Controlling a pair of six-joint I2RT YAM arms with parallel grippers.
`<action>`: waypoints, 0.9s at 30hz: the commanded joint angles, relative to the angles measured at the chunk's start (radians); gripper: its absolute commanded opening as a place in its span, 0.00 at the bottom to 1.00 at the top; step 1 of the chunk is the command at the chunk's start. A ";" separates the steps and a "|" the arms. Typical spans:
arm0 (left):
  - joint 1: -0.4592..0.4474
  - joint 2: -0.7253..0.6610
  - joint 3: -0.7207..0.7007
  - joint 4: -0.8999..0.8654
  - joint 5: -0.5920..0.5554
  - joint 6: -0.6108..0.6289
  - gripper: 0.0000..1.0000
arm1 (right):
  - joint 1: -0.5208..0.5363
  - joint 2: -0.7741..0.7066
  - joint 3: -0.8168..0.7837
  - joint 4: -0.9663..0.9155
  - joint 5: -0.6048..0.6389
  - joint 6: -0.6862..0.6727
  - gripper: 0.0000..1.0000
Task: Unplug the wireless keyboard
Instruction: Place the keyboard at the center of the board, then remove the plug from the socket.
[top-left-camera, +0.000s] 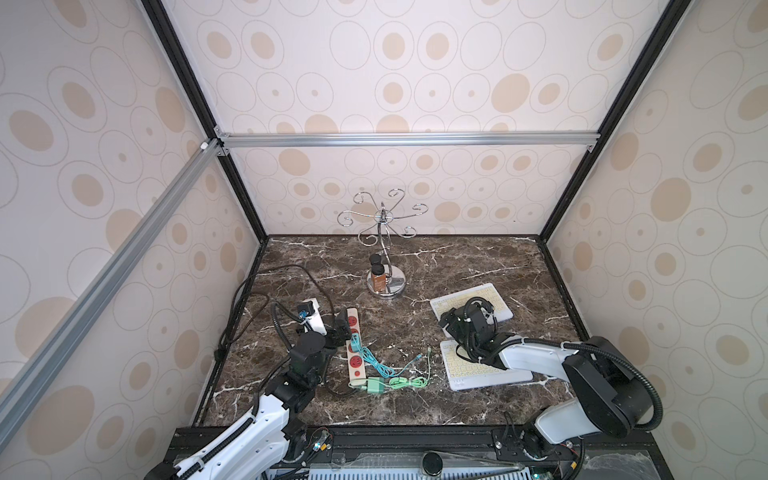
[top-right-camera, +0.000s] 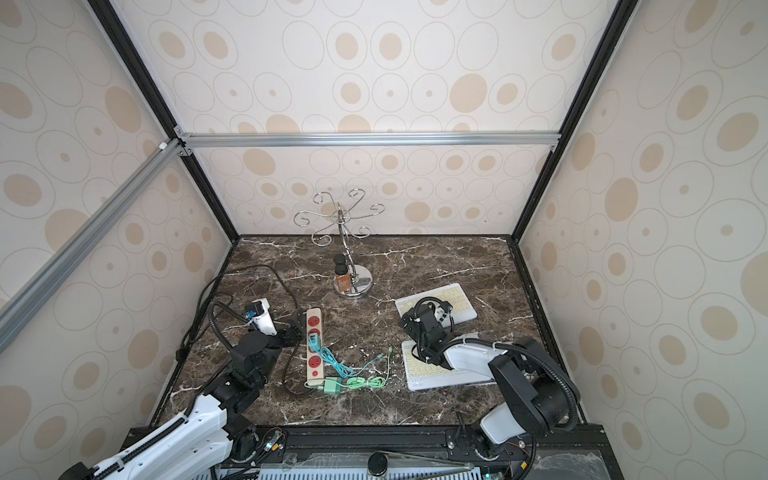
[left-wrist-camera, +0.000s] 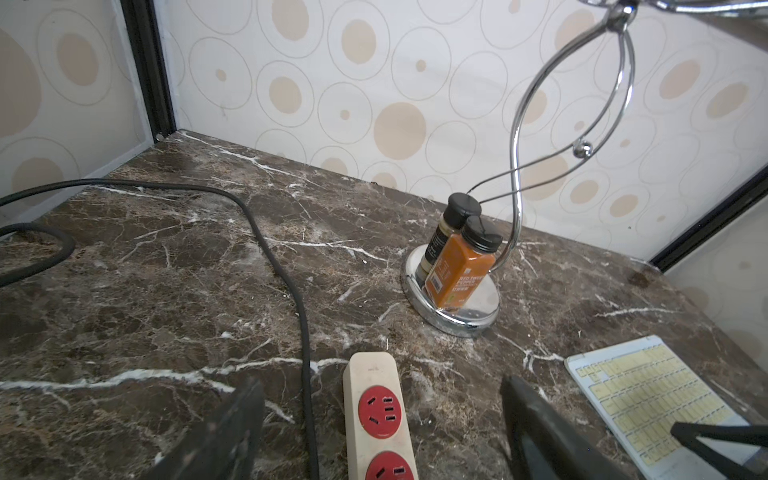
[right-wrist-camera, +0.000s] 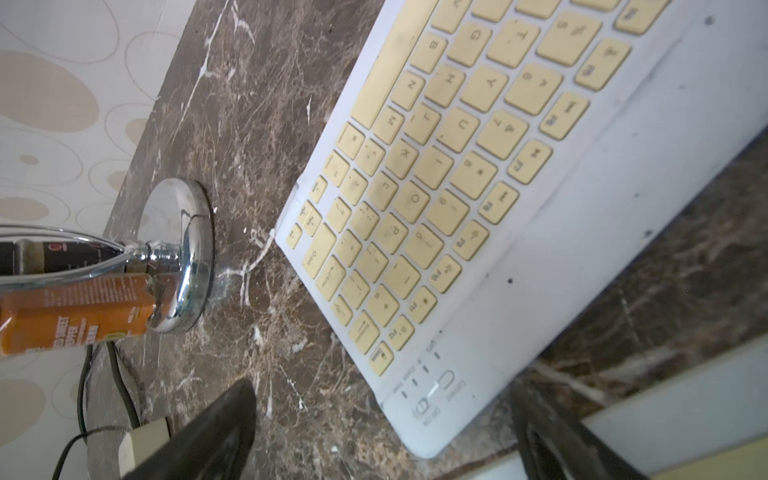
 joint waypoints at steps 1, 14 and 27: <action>0.033 0.028 -0.009 0.099 -0.014 -0.046 0.90 | 0.005 -0.051 0.037 -0.053 -0.031 -0.040 0.95; 0.200 0.141 -0.067 0.205 0.253 -0.230 0.75 | 0.436 -0.330 0.053 -0.083 0.208 -0.391 0.90; 0.343 0.414 -0.039 0.346 0.584 -0.296 0.45 | 0.794 0.026 0.397 -0.247 0.404 -0.492 0.53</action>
